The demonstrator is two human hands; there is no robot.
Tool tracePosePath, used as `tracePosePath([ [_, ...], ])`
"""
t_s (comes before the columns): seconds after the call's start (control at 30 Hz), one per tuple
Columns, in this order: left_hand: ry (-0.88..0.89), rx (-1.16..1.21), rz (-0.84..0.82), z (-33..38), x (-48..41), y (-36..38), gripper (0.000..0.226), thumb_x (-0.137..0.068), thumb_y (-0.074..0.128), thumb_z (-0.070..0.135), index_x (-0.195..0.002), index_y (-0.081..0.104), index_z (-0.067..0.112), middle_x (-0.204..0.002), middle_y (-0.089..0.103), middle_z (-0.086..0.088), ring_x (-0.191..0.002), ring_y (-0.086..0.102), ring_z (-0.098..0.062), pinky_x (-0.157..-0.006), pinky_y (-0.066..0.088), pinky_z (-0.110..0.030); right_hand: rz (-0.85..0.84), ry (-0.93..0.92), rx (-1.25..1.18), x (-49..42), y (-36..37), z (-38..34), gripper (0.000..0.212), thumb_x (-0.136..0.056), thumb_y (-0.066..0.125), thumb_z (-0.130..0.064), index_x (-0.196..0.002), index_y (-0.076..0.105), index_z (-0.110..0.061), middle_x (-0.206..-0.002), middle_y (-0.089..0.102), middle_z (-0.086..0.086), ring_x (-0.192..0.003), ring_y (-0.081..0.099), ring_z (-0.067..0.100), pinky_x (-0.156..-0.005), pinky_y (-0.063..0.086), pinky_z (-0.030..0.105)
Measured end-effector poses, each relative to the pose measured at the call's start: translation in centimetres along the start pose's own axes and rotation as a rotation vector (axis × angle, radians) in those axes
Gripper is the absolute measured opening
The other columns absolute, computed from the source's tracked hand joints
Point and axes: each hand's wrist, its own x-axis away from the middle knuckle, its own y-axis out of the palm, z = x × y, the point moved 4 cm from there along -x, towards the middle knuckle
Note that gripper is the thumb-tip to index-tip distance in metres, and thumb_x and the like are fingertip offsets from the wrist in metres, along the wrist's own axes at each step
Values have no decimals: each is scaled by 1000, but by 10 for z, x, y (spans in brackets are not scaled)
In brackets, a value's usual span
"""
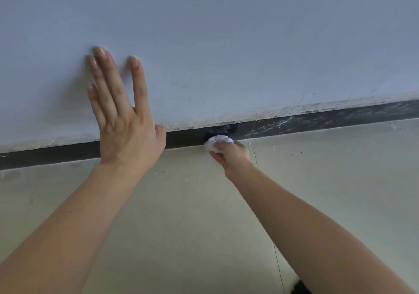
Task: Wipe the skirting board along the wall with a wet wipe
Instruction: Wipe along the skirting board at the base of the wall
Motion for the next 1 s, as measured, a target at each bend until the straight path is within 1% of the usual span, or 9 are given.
tracePosePath([
  [0.2, 5, 12, 12, 1, 1, -2, 105, -71, 64, 10, -152, -2, 4, -150, -2, -40, -141, -3, -52, -115, 1, -55, 178, -124, -222, -1, -71, -48, 14, -82, 57, 12, -90, 62, 2, -87, 65, 17, -79, 66, 25, -73, 60, 30],
  [0.3, -14, 30, 27, 5, 1, -1, 104, -71, 63, 11, -151, -3, 0, -150, -3, -39, -141, -4, -51, -115, 2, -55, 278, -125, -414, 1, -96, -51, 21, -81, 59, 10, -98, 65, 1, -106, 68, 18, -95, 68, 27, -83, 59, 34],
  [0.4, 65, 44, 66, 14, 4, 2, 105, -68, 64, 8, -152, 1, 1, -155, -2, -28, -142, -5, -44, -115, 0, -54, 106, -60, -173, 9, -67, -31, 14, -83, 60, 8, -94, 64, 2, -97, 65, 20, -88, 65, 27, -79, 59, 32],
  [0.5, 180, 39, 83, 25, 8, 5, 105, -65, 62, 5, -154, 5, 9, -156, -4, -18, -142, -10, -36, -115, -7, -49, -4, -1, 0, 4, -27, -3, 25, -82, 62, 6, -107, 61, 4, -100, 65, 20, -89, 66, 27, -78, 59, 30],
  [0.6, 261, 17, 103, 32, 9, 6, 103, -66, 60, 3, -154, 6, 12, -156, -8, -11, -144, -15, -30, -116, -13, -43, 127, -12, 54, -4, -22, -10, 12, -76, 61, 4, -85, 63, -2, -81, 65, 15, -72, 68, 27, -69, 59, 29],
  [0.67, 333, -26, 120, 36, 2, 5, 101, -68, 56, 0, -154, 5, 13, -156, -9, -10, -144, -22, -26, -116, -14, -42, 206, -53, 86, -8, -36, -30, 8, -73, 59, 4, -73, 62, -4, -77, 65, 16, -75, 71, 32, -64, 58, 27],
  [0.8, 511, -43, 276, 84, -29, 8, 94, -73, 46, 0, -155, 3, 15, -157, -10, -9, -143, -25, -20, -117, -11, -43, 441, -221, -124, -5, -129, -107, 14, -74, 61, 7, -65, 61, -4, -70, 65, 12, -73, 70, 29, -76, 59, 31],
  [0.9, 547, -92, 308, 83, -35, 12, 88, -76, 43, 0, -155, 7, 13, -157, -24, -6, -142, -27, -23, -118, -9, -44, 473, -290, -340, 2, -145, -114, 9, -77, 63, 4, -79, 64, -5, -68, 61, 5, -64, 61, 16, -75, 60, 27],
  [1.0, 521, -114, 320, 79, -28, 20, 87, -76, 43, 1, -155, 7, 11, -155, -29, -6, -142, -27, -25, -118, -8, -47, 381, -255, -220, 3, -126, -89, 15, -79, 62, 2, -92, 65, -4, -77, 63, 9, -72, 62, 20, -67, 61, 28],
])
